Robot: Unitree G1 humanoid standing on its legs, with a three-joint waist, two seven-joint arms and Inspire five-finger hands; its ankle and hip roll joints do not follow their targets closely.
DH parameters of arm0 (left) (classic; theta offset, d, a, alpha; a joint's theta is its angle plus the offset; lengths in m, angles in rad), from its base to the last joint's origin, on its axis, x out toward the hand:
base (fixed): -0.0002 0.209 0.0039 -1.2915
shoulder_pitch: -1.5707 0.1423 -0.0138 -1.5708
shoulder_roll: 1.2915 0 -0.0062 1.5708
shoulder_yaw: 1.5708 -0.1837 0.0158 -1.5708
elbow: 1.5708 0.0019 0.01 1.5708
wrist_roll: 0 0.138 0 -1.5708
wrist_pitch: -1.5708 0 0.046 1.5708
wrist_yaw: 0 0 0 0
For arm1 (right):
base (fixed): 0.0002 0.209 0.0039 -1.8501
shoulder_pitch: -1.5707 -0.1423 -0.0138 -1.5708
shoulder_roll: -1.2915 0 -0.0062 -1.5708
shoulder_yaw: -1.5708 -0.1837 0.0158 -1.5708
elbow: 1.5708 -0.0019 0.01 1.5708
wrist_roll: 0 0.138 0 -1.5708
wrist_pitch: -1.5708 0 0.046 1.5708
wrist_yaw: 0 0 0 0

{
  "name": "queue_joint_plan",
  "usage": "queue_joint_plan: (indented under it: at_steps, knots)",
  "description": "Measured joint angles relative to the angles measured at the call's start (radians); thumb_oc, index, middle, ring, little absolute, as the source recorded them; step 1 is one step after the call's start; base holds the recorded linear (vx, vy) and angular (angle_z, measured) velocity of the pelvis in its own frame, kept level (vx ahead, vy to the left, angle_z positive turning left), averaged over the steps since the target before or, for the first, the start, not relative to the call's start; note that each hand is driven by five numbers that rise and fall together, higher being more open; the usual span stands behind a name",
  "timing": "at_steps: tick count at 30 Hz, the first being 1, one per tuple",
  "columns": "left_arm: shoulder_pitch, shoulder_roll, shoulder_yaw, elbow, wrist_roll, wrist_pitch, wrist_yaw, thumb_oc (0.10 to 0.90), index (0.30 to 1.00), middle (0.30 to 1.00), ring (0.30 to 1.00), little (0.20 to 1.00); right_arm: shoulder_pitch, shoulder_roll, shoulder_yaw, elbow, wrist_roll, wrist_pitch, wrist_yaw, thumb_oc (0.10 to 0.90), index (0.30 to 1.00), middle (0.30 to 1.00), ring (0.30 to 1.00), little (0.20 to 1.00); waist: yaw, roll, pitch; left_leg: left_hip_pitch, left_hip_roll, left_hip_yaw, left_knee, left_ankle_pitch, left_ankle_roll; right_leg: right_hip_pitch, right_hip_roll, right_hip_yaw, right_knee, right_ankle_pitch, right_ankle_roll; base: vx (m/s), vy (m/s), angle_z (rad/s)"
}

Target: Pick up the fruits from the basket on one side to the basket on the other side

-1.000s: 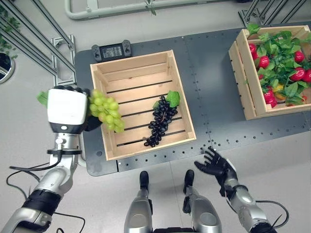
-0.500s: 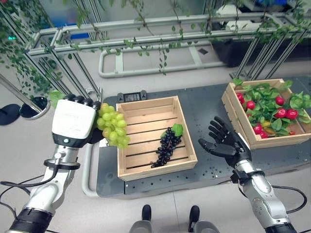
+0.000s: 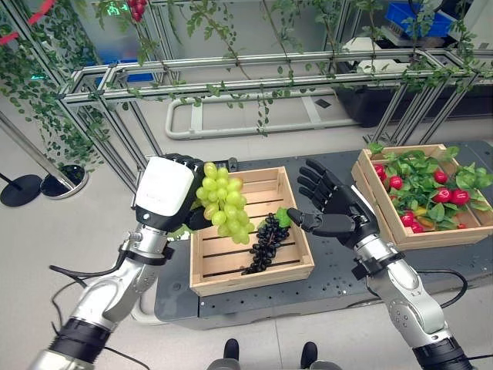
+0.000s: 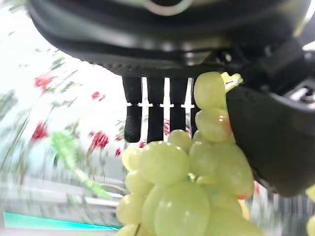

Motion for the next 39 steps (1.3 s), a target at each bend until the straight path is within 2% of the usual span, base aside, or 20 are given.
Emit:
queue_joint_plan:
  at_steps: [2,6,7,8,12,16,25,28,34,37,39]
  knots:
    - [0.002,-0.059,0.013,-0.032,-0.151,-0.026,-0.071,0.400,0.300,0.300,0.300,0.300,-0.001,0.003,0.009,0.000,-0.013,0.000,0.000,0.800,0.900,0.900,0.900,0.900,0.004,-0.002,-0.001,0.001,0.000,0.000,0.000,0.000,0.000,0.001,0.000,0.000,0.000,0.000,0.000,0.00,0.000,0.00]
    - [0.002,-0.089,0.013,-0.115,-0.445,-0.034,-0.239,0.400,0.300,0.300,0.300,0.300,-0.001,0.003,0.026,0.000,-0.068,0.000,-0.002,0.800,0.900,0.900,0.900,0.900,0.003,-0.007,-0.004,0.004,0.000,0.002,0.000,0.000,0.000,0.001,0.001,0.004,0.000,0.000,0.000,0.00,0.000,0.00]
    - [0.002,-0.092,0.013,-0.120,-0.483,-0.034,-0.261,0.400,0.300,0.300,0.300,0.300,-0.001,0.003,0.026,0.000,-0.077,0.000,-0.003,0.800,0.900,0.900,0.900,0.900,0.003,-0.007,-0.005,0.004,0.000,0.002,0.000,0.000,0.000,0.002,0.002,0.004,0.000,0.000,0.000,0.00,0.000,0.00]
    - [0.002,-0.109,0.013,-0.127,-0.609,-0.033,-0.323,0.400,0.300,0.300,0.300,0.300,-0.002,0.003,0.026,0.000,-0.079,0.000,-0.006,0.800,0.900,0.900,0.900,0.900,0.004,-0.007,-0.005,0.005,0.000,0.003,0.000,0.000,0.000,0.002,0.004,0.005,0.000,0.000,0.000,0.00,0.000,0.00]
    - [0.014,-0.175,0.012,-0.128,-0.886,-0.007,-0.442,0.400,0.300,0.300,0.300,0.300,-0.001,0.003,0.026,0.000,-0.080,0.000,-0.008,0.800,0.900,0.900,0.900,0.900,0.003,-0.009,-0.006,0.007,0.000,0.005,0.000,-0.001,0.001,0.002,0.005,0.009,0.000,0.000,0.000,0.00,-0.002,-0.01]
    - [0.034,-0.209,0.004,-0.128,-1.016,0.035,-0.482,0.400,0.300,0.300,0.300,0.300,-0.001,0.003,0.026,0.000,-0.080,0.000,-0.008,0.800,0.900,0.900,0.900,0.900,0.002,-0.010,-0.006,0.007,0.001,0.005,0.001,-0.001,0.002,0.001,0.006,0.010,0.000,0.000,0.000,0.00,0.000,0.00]
    - [0.035,-0.220,-0.003,-0.128,-1.093,0.054,-0.519,0.400,0.300,0.300,0.300,0.300,-0.001,0.002,0.026,0.000,-0.077,0.001,-0.008,0.800,0.900,0.900,0.900,0.900,0.003,-0.014,-0.009,0.008,0.001,0.006,0.000,-0.001,0.002,0.001,0.006,0.010,0.000,0.000,0.000,0.00,0.000,0.00]
    - [0.035,-0.220,-0.003,-0.128,-1.083,0.054,-0.523,0.400,0.300,0.300,0.300,0.300,-0.001,0.001,0.026,-0.001,-0.065,0.023,-0.006,0.800,0.900,0.900,0.900,0.900,0.002,-0.022,-0.014,0.008,0.001,0.006,0.000,-0.002,0.002,0.001,0.005,0.011,0.000,0.000,0.000,0.00,0.000,0.00]
    - [0.035,-0.216,-0.003,-0.127,-0.980,0.054,-0.516,0.400,0.300,0.300,0.300,0.300,-0.001,0.000,0.026,-0.011,-0.026,0.052,-0.006,0.800,0.900,0.900,0.900,0.900,0.002,-0.031,-0.020,0.008,0.000,0.008,0.000,-0.002,0.003,0.001,0.005,0.011,0.000,0.000,0.000,0.00,0.000,0.00]
    - [0.035,-0.203,-0.003,-0.127,-0.890,0.054,-0.481,0.400,0.300,0.300,0.300,0.300,-0.001,-0.004,0.026,-0.041,-0.013,0.076,-0.002,0.800,0.900,0.900,0.900,0.900,0.000,-0.032,-0.020,0.009,0.001,0.011,0.000,-0.002,0.003,0.000,0.005,0.014,0.000,0.000,0.000,0.00,0.000,0.00]
    - [0.035,-0.178,-0.003,-0.127,-0.776,0.054,-0.435,0.400,0.300,0.300,0.300,0.300,-0.001,-0.008,0.026,-0.057,0.014,0.100,0.015,0.800,0.900,0.900,0.900,0.900,-0.001,-0.032,-0.020,0.010,0.001,0.012,0.000,-0.003,0.003,0.000,0.006,0.017,0.000,0.001,0.000,-0.01,0.001,-0.02]
